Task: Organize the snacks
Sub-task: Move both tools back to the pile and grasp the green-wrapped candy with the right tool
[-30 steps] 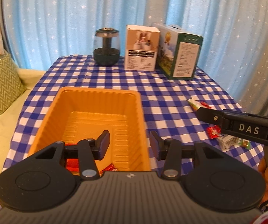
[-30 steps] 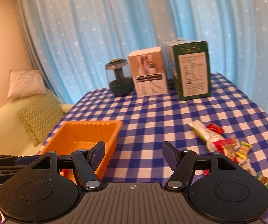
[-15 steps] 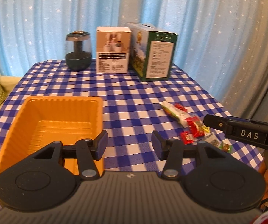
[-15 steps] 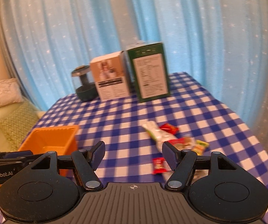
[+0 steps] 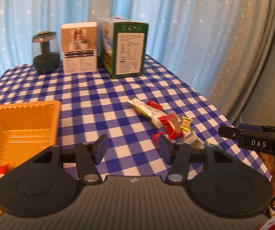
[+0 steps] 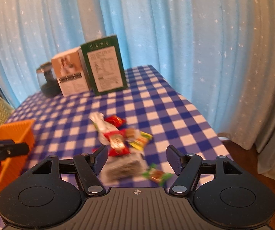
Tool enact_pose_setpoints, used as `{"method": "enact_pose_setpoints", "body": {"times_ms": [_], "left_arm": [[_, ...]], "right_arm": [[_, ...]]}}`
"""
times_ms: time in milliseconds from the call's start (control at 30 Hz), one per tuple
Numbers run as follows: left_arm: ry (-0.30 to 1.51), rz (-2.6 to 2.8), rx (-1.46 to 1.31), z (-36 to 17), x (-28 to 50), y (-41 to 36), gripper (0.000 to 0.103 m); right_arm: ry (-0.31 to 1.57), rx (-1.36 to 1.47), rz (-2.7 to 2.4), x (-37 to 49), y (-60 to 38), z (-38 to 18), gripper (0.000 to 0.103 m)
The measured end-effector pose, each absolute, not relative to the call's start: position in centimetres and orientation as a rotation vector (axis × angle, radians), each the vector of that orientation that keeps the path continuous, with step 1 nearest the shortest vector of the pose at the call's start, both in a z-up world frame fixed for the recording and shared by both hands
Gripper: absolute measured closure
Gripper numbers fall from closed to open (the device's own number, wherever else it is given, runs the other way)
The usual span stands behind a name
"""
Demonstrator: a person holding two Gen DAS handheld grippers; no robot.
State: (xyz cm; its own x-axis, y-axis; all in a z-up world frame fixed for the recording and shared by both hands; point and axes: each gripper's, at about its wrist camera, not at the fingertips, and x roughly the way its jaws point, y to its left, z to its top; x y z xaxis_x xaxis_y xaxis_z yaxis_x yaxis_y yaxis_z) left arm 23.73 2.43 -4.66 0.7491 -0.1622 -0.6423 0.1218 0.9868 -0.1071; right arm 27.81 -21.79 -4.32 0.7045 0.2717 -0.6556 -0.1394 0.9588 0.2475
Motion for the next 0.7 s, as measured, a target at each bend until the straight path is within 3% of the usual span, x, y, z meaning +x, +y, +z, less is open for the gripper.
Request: {"method": "enact_pose_setpoints", "body": {"times_ms": [167, 400, 633, 700], "left_arm": [[0.724, -0.203, -0.028, -6.0, 25.2, 0.3, 0.044], [0.738, -0.270, 0.028, -8.4, 26.9, -1.9, 0.015], [0.758, -0.327, 0.128, -9.8, 27.9, -3.2, 0.013], [0.763, -0.329, 0.135, -10.1, 28.1, -3.1, 0.013]], "right_arm": [[0.785, 0.126, 0.247, 28.0, -23.7, -5.6, 0.035], [0.903, 0.087, 0.304, 29.2, -24.1, -7.9, 0.035], [0.922, -0.014, 0.345, 29.6, -22.6, -9.3, 0.036], [0.913, -0.062, 0.357, 29.9, -22.1, -9.5, 0.044]]}}
